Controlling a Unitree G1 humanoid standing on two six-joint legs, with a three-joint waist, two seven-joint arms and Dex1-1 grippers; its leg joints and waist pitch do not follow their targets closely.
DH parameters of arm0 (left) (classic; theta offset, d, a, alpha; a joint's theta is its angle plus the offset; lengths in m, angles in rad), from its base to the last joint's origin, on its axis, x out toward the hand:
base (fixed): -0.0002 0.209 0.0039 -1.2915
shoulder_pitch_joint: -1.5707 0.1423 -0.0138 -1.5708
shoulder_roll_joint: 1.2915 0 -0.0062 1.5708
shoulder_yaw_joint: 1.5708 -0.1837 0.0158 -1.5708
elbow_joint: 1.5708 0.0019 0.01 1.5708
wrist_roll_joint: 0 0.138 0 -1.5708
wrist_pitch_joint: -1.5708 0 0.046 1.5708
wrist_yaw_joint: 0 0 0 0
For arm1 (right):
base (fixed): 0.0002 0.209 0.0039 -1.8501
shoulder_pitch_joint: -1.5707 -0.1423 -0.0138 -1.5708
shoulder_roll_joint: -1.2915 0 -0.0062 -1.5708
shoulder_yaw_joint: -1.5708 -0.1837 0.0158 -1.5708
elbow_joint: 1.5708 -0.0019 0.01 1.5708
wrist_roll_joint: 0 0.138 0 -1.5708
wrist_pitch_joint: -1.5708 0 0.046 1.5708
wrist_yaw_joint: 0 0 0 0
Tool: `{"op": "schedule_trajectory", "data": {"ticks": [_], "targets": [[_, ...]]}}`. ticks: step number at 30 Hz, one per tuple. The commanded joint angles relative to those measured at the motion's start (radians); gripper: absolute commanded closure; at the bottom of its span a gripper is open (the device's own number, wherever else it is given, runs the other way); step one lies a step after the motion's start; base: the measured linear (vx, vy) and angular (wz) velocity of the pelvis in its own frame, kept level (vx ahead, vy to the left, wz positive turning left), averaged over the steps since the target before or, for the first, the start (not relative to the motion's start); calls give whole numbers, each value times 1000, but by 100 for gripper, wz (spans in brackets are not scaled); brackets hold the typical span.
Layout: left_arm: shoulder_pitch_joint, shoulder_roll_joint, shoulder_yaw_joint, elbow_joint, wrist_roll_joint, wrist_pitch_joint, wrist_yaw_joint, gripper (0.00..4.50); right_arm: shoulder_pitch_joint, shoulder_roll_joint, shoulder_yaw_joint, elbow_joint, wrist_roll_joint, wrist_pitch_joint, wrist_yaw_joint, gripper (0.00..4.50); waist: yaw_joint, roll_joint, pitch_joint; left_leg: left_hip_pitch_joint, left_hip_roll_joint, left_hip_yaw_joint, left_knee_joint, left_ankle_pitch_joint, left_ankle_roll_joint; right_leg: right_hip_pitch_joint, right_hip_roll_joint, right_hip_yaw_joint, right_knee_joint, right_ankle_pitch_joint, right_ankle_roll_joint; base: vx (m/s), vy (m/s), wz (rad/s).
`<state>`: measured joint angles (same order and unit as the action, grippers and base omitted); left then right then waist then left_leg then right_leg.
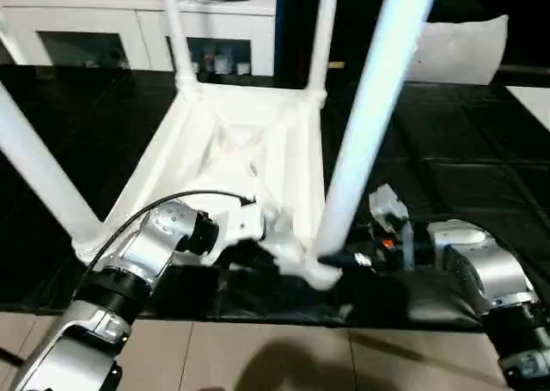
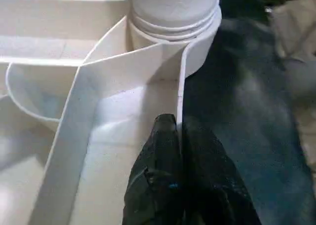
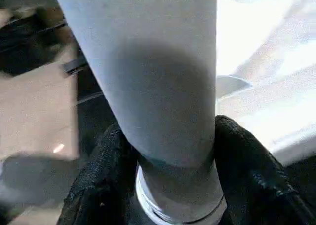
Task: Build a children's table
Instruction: Rotate leg to tighten
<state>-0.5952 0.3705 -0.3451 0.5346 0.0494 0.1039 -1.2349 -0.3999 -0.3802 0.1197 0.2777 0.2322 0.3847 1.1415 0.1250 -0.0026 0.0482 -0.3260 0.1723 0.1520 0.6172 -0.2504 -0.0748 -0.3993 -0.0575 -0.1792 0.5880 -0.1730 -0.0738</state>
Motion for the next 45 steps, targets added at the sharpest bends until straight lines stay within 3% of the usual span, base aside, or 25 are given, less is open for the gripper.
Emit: {"op": "schedule_trajectory", "data": {"ticks": [1, 2, 3, 4, 6, 9, 10, 11, 12, 14, 15, 21, 24, 29, 30, 31, 32, 35, 37, 40, 41, 45], "targets": [[-40, -93, 8, -36, -18, 62, 105, 450, -16, 109, 29, -15, -14, 47, -160, 251, -6, -6, -63, -18, 45, -11, -67, -35, 52, 73, -103, 57, -125, -474, 138, 0, 0, 0], [-44, -112, 18, -43, -19, 95, 138, 450, -20, 138, 21, -17, -28, 56, -217, 252, -13, -3, -65, -14, 51, -13, -68, -41, 46, 73, -104, 55, -126, -469, 137, 0, 0, 0], [-51, -141, 34, -54, -21, 136, 188, 450, -24, 176, 13, -19, -54, 68, -301, 252, -35, 5, -67, -15, 62, -21, -70, -45, 34, 79, -109, 50, -129, -437, 119, 0, 0, 0], [-52, -152, 40, -59, -20, 151, 208, 450, -23, 190, 11, -26, -66, 79, -337, 252, -40, 8, -67, -17, 62, -23, -70, -48, 33, 81, -112, 49, -128, -426, 112, 0, 0, 0], [-65, -199, 70, -62, -11, 201, 307, 450, -32, 246, -8, -21, -97, 105, -471, 253, -52, 7, -68, -14, 62, -23, -70, -52, 42, 80, -114, 55, -126, -402, 94, 0, 0, 0], [-77, -245, 97, -64, -2, 243, 410, 450, -46, 303, -32, -7, -128, 120, -609, 254, -66, 6, -72, -14, 62, -25, -69, 0, 56, 79, -119, 70, -109, -331, 23, 0, 0, 0], [-86, -280, 117, -62, 15, 259, 499, 450, -64, 348, -53, 17, -158, 109, -719, 254, -67, 3, -72, -15, 60, -23, -68, 9, 61, 79, -118, 72, -107, -330, 22, 0, 0, 0], [-86, -280, 117, -62, 15, 259, 499, 450, -64, 348, -53, 17, -158, 109, -719, 254, -67, 5, -77, -21, 59, -24, -68, 39, 69, 84, -121, 75, -99, -296, 7, 0, 0, 0], [-93, -305, 130, -60, 33, 261, 564, 450, -85, 398, -95, 50, -156, 84, -806, 254, -64, 6, -81, -23, 59, -25, -65, 64, 78, 86, -122, 77, -93, -263, 2, 0, 0, 0], [-96, -313, 130, -62, 42, 259, 589, 450, -92, 420, -117, 61, -150, 66, -838, 254, -65, 8, -88, -30, 69, -30, -59, 152, 107, 82, -123, 85, -66, -126, -35, 0, 0, 0], [-96, -314, 130, -63, 42, 261, 591, 450, -92, 422, -119, 62, -149, 59, -840, 220, -65, 6, -87, -31, 67, -28, -54, 188, 142, 78, -124, 89, -53, -41, -69, 0, 0, 0], [-70, -287, 104, -86, 47, 263, 550, 450, -50, 362, -101, 30, -167, -33, -771, 152, -55, 4, -88, -30, 72, -24, -50, 205, 205, 78, -128, 92, -40, 20, -105, 0, 0, 0], [-54, -261, 87, -91, 54, 229, 515, 450, -34, 324, -114, 17, -167, -63, -744, 131, -54, 4, -87, -34, 71, -24, -49, 200, 211, 76, -125, 91, -41, 3, -104, 0, 0, 0], [-24, -221, 64, -101, 53, 200, 460, 450, 6, 232, -112, -33, -116, -105, -576, 93, -45, 6, -82, -33, 70, -20, -51, 135, 193, 76, -122, 89, -57, -95, -70, 0, 0, 0], [-14, -199, 53, -98, 51, 186, 427, 450, 23, 178, -101, -62, -89, -107, -478, 81, -38, 3, -81, -32, 67, -19, -51, 119, 191, 78, -118, 88, -62, -129, -44, 0, 0, 0], [-14, -199, 53, -98, 51, 186, 427, 450, 23, 178, -101, -62, -89, -107, -478, 65, -35, 4, -80, -33, 68, -19, -50, 117, 191, 77, -119, 90, -62, -133, -41, 0, 0, 0], [-10, -183, 45, -94, 50, 168, 402, 450, 30, 143, -90, -74, -86, -115, -426, 65, -36, 3, -78, -35, 68, -17, -51, 113, 190, 77, -118, 89, -64, -142, -38, 0, 0, 0], [10, -124, 10, -91, 42, 88, 293, 450, 43, 52, -67, -80, -68, -155, -272, 65, -28, 2, -74, -32, 55, -11, -54, 49, 165, 75, -112, 84, -86, -267, 17, 0, 0, 0], [18, -97, -3, -95, 37, 67, 245, 450, 40, 17, -63, -68, -51, -167, -205, 65, -26, 2, -73, -30, 57, -12, -57, 34, 155, 73, -109, 81, -92, -300, 32, 0, 0, 0], [29, -60, -25, -104, 25, 35, 162, 450, 28, -16, -58, -39, -40, -215, -131, 65, -24, 4, -71, -25, 61, -13, -60, 8, 139, 69, -111, 78, -98, -336, 38, 0, 0, 0], [30, -53, -30, -106, 25, 30, 148, 450, 25, -21, -57, -35, -36, -217, -118, 65, -23, -1, -68, -18, 64, -11, -62, -2, 136, 66, -110, 79, -104, -350, 33, 0, 0, 0], [40, 6, -74, -115, 26, -52, 28, 450, 0, -57, -40, 4, 3, -237, 14, 65, -10, 3, -73, -17, 70, -16, -64, 15, 139, 71, -116, 82, -92, -315, 16, 0, 0, 0]]}}
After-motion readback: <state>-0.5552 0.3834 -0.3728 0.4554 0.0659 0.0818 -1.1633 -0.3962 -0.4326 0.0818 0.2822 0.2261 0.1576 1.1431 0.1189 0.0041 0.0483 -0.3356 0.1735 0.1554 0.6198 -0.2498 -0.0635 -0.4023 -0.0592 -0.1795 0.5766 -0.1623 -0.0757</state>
